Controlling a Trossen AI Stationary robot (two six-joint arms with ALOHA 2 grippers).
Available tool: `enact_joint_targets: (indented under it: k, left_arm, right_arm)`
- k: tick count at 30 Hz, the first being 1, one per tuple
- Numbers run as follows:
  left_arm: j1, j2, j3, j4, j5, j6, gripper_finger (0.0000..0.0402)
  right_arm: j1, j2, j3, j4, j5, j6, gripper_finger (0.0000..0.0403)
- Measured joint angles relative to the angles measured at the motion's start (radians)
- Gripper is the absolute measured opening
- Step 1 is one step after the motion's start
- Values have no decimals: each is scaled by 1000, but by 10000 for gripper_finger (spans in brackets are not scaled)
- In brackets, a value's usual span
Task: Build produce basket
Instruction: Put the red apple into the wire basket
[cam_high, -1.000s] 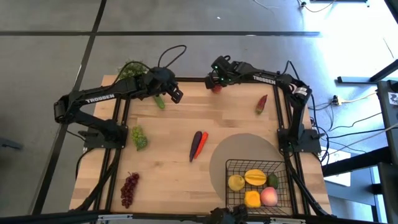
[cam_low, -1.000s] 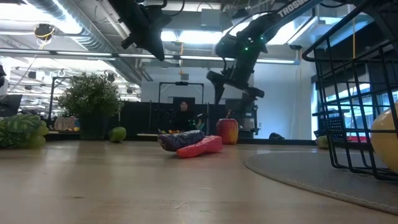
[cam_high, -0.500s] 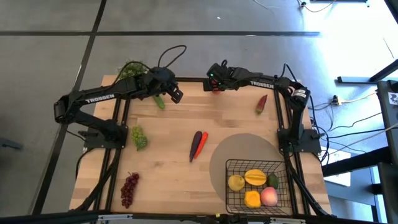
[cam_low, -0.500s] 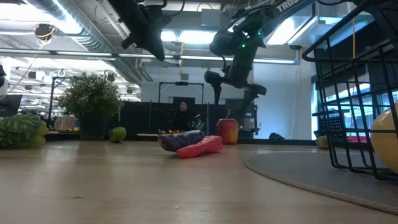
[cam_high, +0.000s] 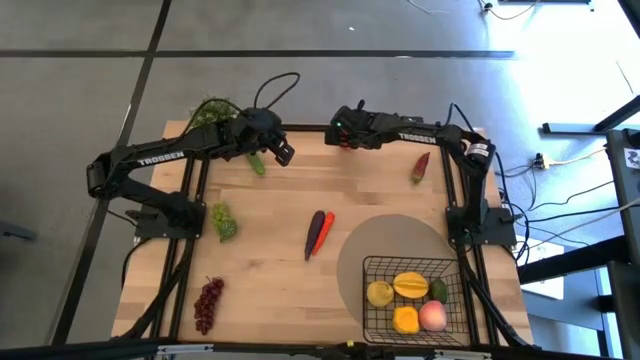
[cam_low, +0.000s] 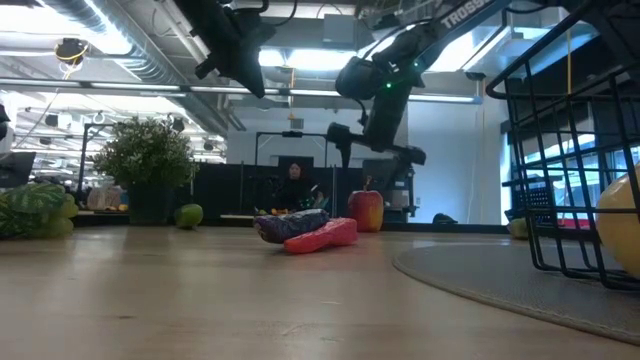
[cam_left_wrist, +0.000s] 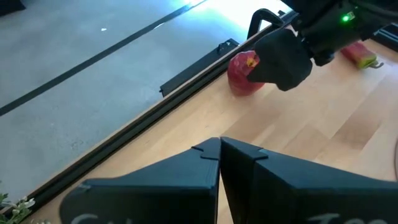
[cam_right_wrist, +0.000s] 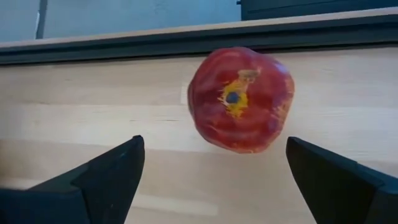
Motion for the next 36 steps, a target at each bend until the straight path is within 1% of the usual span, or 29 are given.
enact_joint_targets:
  k: [10, 12, 21, 36]
  left_arm:
    - [0, 0, 0, 0, 0, 0, 0]
    - [0, 0, 0, 0, 0, 0, 0]
    - [0, 0, 0, 0, 0, 0, 0]
    - [0, 0, 0, 0, 0, 0, 0]
  right_arm:
    - [2, 44, 0, 24, 11, 3, 378]
    - [2, 50, 0, 32, 32, 2, 378]
    - [1, 51, 0, 19, 69, 27, 378]
    - [-4, 57, 0, 9, 85, 27, 378]
